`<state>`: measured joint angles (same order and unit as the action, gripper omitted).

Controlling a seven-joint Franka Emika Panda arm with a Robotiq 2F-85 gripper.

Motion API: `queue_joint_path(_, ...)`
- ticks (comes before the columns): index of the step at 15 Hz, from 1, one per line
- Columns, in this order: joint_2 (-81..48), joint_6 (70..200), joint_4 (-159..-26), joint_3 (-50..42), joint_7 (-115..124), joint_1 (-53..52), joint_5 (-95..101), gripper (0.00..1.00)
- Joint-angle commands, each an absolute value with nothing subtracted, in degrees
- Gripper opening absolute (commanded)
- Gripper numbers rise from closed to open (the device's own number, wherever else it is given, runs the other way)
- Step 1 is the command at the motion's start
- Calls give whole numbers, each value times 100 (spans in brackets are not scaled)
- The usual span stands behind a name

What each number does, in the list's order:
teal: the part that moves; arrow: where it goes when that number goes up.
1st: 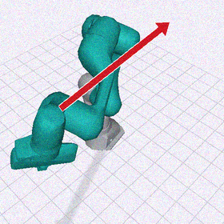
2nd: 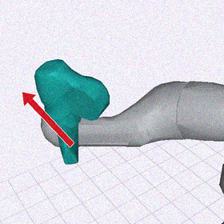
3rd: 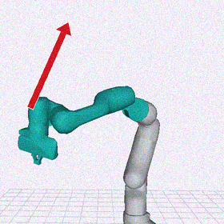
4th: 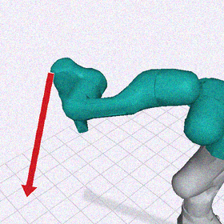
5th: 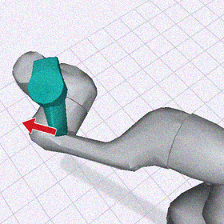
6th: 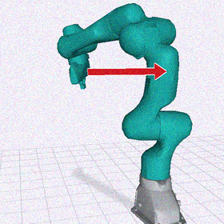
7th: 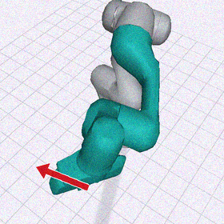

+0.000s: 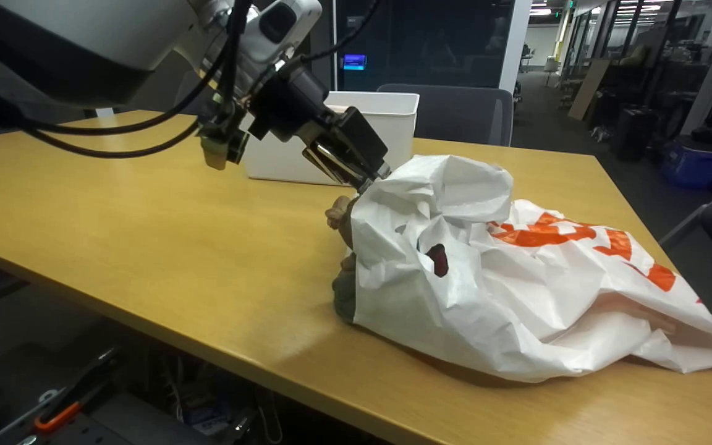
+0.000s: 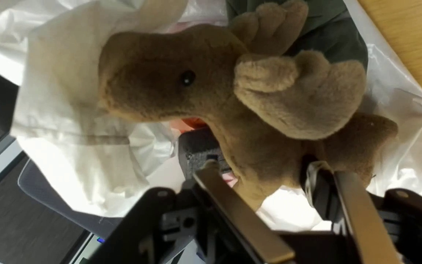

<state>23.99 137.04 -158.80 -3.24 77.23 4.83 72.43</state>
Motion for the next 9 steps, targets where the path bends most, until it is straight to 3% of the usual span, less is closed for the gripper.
queue_joint_path(1, 2500, 13751, -15877, -292, 8074, 481, 7461, 92)
queue_joint_path(3, 2668, 13821, -15857, -280, 8209, 450, 7501, 100)
queue_joint_path(9, 2615, 15443, -15789, -436, 7930, -67, 7117, 100)
